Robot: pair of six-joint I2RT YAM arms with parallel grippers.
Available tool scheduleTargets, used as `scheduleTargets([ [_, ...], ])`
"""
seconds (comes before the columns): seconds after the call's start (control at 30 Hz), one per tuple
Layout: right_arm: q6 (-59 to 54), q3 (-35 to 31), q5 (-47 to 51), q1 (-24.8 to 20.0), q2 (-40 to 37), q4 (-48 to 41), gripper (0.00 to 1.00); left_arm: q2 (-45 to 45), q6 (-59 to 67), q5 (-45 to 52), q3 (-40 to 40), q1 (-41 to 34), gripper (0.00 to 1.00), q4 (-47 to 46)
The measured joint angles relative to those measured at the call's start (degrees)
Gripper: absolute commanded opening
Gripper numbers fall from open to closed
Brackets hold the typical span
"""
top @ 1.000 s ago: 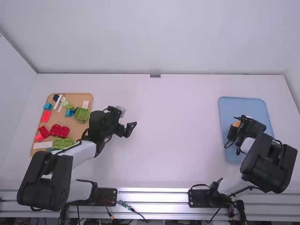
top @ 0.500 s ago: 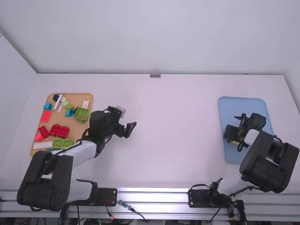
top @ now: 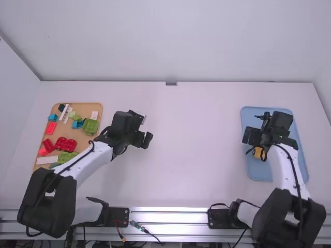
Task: Assemble lego blocks to make yellow taxi
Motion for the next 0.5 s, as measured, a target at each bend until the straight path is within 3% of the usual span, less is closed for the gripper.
scheduleTargets([
  [0.27, 2.3, -0.8, 2.7, 12.6, -11.5, -0.9, 0.99, -9.1, -3.1, -3.3, 0.8, -1.4, 0.99, -3.7],
  [0.37, 2.6, -3.2, 2.8, 19.4, -15.2, -0.7, 0.99, -16.1, -3.4, -3.8, -0.9, -1.5, 0.99, -4.9],
  [0.5, 2.9, -5.6, 2.2, 23.1, -17.2, 0.1, 0.96, -23.0, -3.2, -4.2, -4.2, -1.0, 0.96, -4.4],
])
